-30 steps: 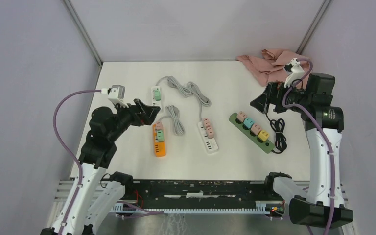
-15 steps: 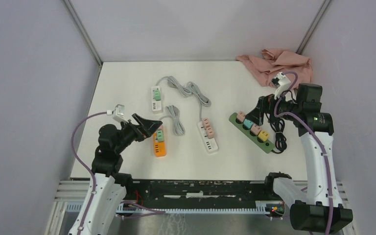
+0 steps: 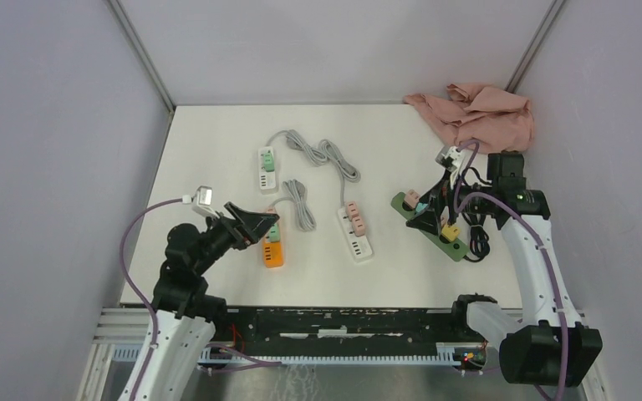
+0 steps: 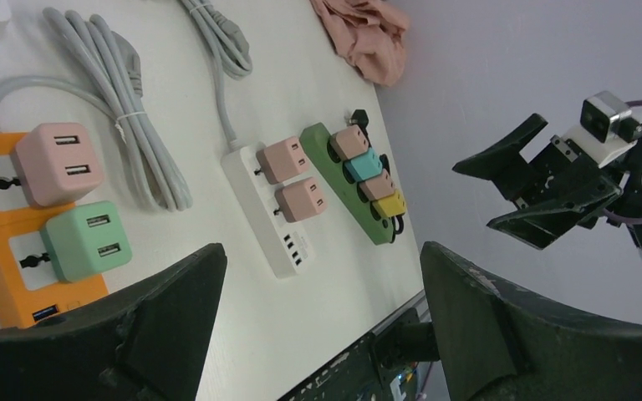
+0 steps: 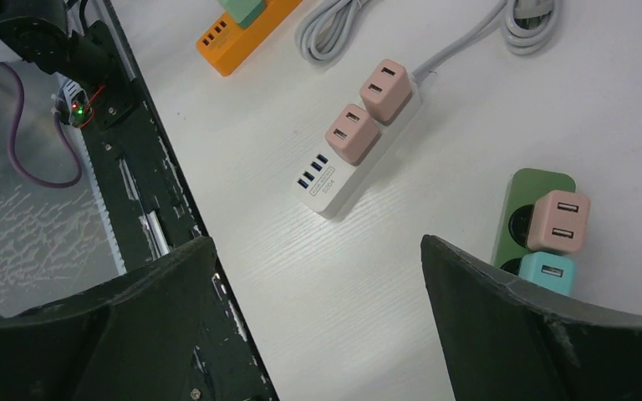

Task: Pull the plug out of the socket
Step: Move the socket to the center of the board.

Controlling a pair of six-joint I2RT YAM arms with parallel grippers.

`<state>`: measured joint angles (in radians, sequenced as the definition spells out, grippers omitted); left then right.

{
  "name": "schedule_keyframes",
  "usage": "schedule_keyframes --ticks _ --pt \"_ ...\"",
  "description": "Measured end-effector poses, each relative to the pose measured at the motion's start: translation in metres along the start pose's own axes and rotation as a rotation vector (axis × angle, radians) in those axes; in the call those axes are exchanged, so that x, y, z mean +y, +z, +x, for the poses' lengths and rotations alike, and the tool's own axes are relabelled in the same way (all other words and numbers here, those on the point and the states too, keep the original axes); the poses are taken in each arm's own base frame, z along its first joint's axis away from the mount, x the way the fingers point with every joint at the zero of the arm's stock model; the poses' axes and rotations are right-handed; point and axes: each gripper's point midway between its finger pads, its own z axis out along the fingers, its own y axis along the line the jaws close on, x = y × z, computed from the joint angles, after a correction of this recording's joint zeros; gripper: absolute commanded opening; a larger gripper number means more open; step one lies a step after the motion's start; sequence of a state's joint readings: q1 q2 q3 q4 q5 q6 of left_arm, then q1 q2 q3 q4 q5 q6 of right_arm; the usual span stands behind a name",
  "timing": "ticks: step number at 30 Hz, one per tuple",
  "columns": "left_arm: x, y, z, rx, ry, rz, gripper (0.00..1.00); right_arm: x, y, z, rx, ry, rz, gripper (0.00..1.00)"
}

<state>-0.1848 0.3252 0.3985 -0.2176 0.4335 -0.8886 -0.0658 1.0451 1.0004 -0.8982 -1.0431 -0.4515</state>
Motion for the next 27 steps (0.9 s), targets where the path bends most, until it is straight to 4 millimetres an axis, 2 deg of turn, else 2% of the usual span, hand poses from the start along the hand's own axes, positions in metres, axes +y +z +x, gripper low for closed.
schedule_keyframes --ticks 3,6,8,10,11,13,17,22,27 --pt "-0.002 0.005 0.012 0.054 0.015 -0.01 0.9 0.001 0.001 0.001 -0.006 -0.032 -0.018 1.0" --pt "-0.001 0.017 0.042 0.182 0.078 -0.064 0.88 0.0 0.002 0.004 -0.001 -0.061 -0.019 1.0" --pt "0.005 0.027 0.065 0.271 0.17 -0.161 0.88 -0.002 0.002 0.006 0.004 -0.082 -0.016 1.0" --pt "0.009 0.034 0.077 0.315 0.256 -0.24 0.87 -0.004 0.002 0.009 0.012 -0.098 -0.012 1.0" --pt "0.017 0.036 0.082 0.329 0.322 -0.319 0.87 -0.005 0.002 0.01 0.015 -0.103 -0.01 1.0" --pt "0.034 0.037 0.078 0.312 0.397 -0.44 0.87 -0.007 0.003 0.013 0.021 -0.109 -0.004 1.0" --pt "0.074 0.028 0.055 0.23 0.514 -0.676 0.86 -0.01 0.003 0.018 0.031 -0.103 0.006 1.0" --pt "0.094 0.026 0.048 0.206 0.585 -0.782 0.88 -0.013 0.002 0.02 0.039 -0.1 0.018 1.0" --pt "0.111 0.033 0.058 0.275 0.614 -0.825 0.89 -0.016 0.002 0.021 0.048 -0.099 0.038 1.0"
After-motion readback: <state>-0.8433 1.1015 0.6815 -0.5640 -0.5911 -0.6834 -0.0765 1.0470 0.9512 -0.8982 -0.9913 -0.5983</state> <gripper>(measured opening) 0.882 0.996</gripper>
